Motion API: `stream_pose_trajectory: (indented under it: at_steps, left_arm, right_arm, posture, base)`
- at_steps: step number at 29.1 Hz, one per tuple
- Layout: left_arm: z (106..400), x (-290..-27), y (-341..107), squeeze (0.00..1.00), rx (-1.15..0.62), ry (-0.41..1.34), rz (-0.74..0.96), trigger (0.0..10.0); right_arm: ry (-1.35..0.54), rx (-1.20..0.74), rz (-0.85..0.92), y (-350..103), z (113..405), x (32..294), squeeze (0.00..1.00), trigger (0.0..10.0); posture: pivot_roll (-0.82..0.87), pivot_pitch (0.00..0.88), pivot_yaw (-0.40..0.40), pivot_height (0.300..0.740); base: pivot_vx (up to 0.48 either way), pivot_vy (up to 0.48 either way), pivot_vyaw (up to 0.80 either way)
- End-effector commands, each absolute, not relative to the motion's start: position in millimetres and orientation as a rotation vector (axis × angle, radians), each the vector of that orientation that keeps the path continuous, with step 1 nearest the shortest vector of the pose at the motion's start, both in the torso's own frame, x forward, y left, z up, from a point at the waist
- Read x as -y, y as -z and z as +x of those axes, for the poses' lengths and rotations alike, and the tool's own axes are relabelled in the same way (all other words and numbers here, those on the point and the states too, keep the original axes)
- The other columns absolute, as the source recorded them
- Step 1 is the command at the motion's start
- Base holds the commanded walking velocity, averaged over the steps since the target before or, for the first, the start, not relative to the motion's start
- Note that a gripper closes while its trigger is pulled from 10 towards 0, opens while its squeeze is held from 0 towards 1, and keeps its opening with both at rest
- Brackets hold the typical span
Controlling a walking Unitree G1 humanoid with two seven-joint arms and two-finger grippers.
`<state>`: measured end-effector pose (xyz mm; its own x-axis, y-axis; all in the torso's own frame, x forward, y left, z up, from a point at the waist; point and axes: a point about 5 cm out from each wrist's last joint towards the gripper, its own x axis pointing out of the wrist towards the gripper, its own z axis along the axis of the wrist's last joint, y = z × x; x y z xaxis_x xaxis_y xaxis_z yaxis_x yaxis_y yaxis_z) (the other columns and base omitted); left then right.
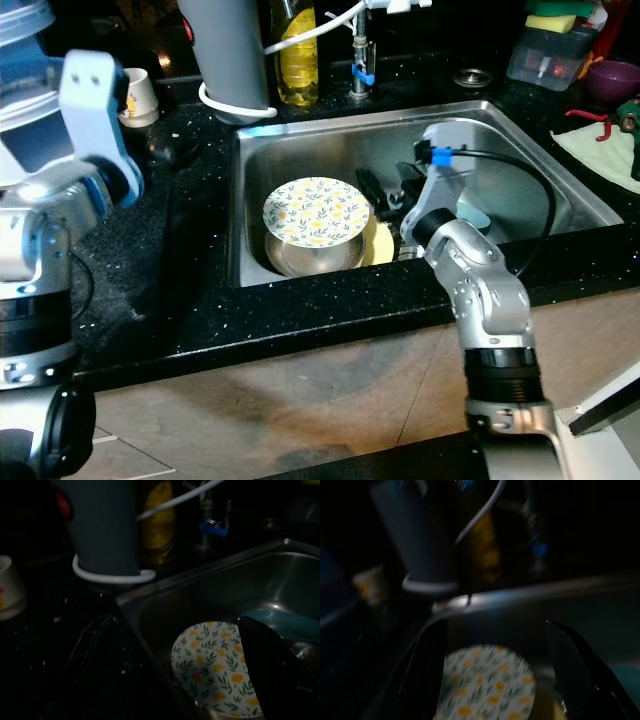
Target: Kitchen organization
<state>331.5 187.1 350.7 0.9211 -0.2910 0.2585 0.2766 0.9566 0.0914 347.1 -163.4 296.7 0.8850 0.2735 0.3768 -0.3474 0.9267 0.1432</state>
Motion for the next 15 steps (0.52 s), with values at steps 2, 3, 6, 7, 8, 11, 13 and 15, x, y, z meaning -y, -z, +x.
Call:
stream_pose_trajectory:
  at_steps: [2, 3, 6, 7, 8, 11, 13, 15]
  left_arm:
    - [325.8, -178.7, -340.9, 0.0, 0.289, 0.316, 0.064, 10.0]
    - [323.8, -172.8, -335.6, 0.0, 0.287, 0.331, 0.07, 10.0]
    - [319.6, -160.9, -323.3, 0.0, 0.282, 0.372, 0.073, 10.0]
    - [319.6, -160.9, -323.3, 0.0, 0.282, 0.372, 0.073, 10.0]
    - [317.7, -156.0, -315.2, 0.0, 0.277, 0.393, 0.054, 10.0]
    - [316.0, -153.8, -309.0, 0.0, 0.283, 0.403, 0.034, 10.0]
    - [315.4, -152.8, -305.3, 0.0, 0.284, 0.409, 0.024, 10.0]
    - [315.0, -152.3, -301.9, 0.0, 0.287, 0.404, 0.018, 10.0]
  right_arm:
    - [-0.278, 0.445, 0.236, -300.2, 335.8, 165.2, 0.0, 10.0]
    - [-0.276, 0.468, 0.226, -300.1, 331.2, 163.0, 0.0, 10.0]
    - [-0.278, 0.502, 0.166, -298.1, 321.7, 157.1, 0.0, 10.0]
    - [-0.278, 0.502, 0.166, -298.1, 321.7, 157.1, 0.0, 10.0]
    - [-0.278, 0.511, 0.144, -294.8, 315.9, 152.7, 0.0, 10.0]
    - [-0.275, 0.511, 0.123, -290.1, 310.0, 148.0, 0.0, 10.0]
    - [-0.274, 0.513, 0.114, -286.3, 305.3, 144.9, 0.0, 10.0]
    - [-0.263, 0.528, 0.072, -280.3, 296.2, 141.9, 0.0, 10.0]
  posture:
    - [-0.03, 0.188, 0.024, 0.74]
    - [-0.03, 0.186, 0.023, 0.74]
    - [-0.04, 0.18, 0.026, 0.74]
    - [-0.04, 0.18, 0.026, 0.74]
    - [-0.05, 0.176, 0.027, 0.74]
    - [-0.05, 0.176, 0.027, 0.74]
    - [-0.05, 0.173, 0.028, 0.74]
    - [-0.06, 0.167, 0.029, 0.74]
  base:
    - [0.0, 0.0, 0.0]
    - [0.0, 0.0, 0.0]
    - [0.0, 0.0, 0.0]
    - [0.0, 0.0, 0.0]
    - [0.0, 0.0, 0.0]
    - [0.0, 0.0, 0.0]
    - [0.0, 0.0, 0.0]
    - [0.0, 0.0, 0.0]
